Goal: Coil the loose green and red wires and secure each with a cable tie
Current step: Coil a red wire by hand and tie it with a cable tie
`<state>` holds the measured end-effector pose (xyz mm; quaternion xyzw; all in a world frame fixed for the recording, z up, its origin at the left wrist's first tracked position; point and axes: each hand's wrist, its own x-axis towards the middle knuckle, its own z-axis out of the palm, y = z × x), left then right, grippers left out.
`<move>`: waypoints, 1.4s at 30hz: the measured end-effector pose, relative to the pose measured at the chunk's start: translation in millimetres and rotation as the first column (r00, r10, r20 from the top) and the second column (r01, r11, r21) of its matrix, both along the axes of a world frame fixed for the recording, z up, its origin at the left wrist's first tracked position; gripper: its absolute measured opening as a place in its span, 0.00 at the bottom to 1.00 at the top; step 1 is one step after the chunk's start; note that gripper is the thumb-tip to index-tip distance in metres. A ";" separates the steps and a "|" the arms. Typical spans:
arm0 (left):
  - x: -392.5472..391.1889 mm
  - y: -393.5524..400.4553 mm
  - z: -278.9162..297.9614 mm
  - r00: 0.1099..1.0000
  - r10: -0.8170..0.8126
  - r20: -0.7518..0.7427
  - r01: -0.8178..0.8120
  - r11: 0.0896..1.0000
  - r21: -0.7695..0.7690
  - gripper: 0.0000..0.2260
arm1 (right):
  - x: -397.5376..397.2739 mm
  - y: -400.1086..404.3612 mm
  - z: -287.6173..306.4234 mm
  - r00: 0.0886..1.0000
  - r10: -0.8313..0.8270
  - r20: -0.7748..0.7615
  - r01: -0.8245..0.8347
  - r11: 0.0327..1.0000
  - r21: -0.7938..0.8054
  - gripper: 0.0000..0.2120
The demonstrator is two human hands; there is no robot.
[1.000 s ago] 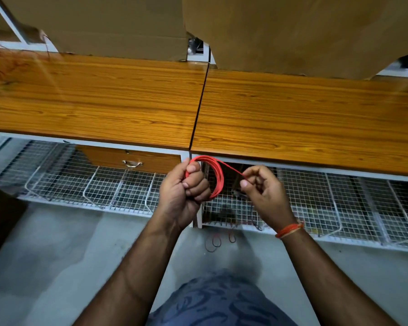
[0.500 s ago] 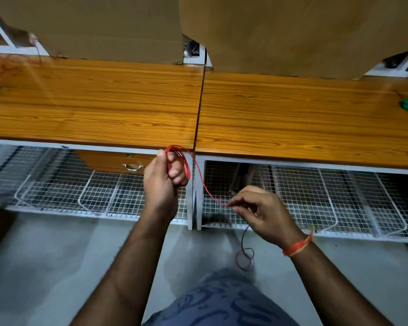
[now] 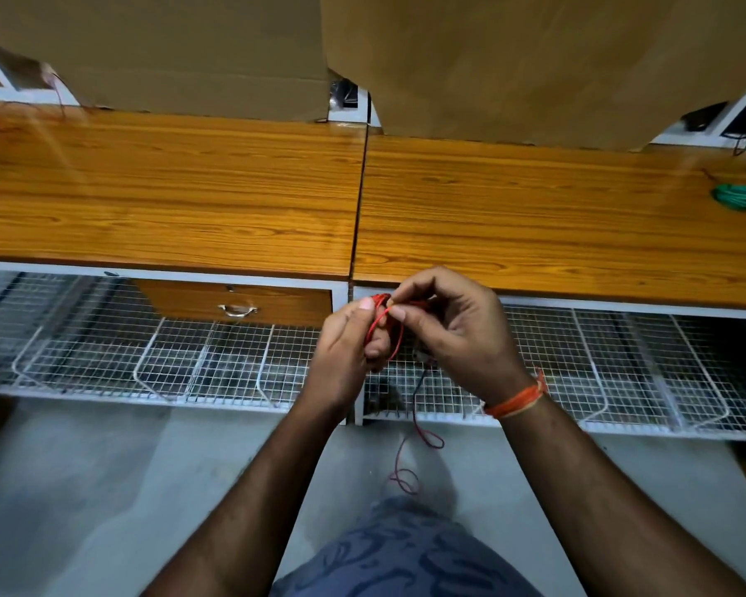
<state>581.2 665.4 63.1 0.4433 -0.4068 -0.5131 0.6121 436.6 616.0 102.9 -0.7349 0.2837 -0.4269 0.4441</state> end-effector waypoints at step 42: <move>-167.7 -57.5 52.3 0.930 -0.192 -0.314 0.182 0.981 -0.061 0.15 | -128.4 -72.5 -4.7 0.930 -0.366 0.036 0.362 0.893 -0.267 0.23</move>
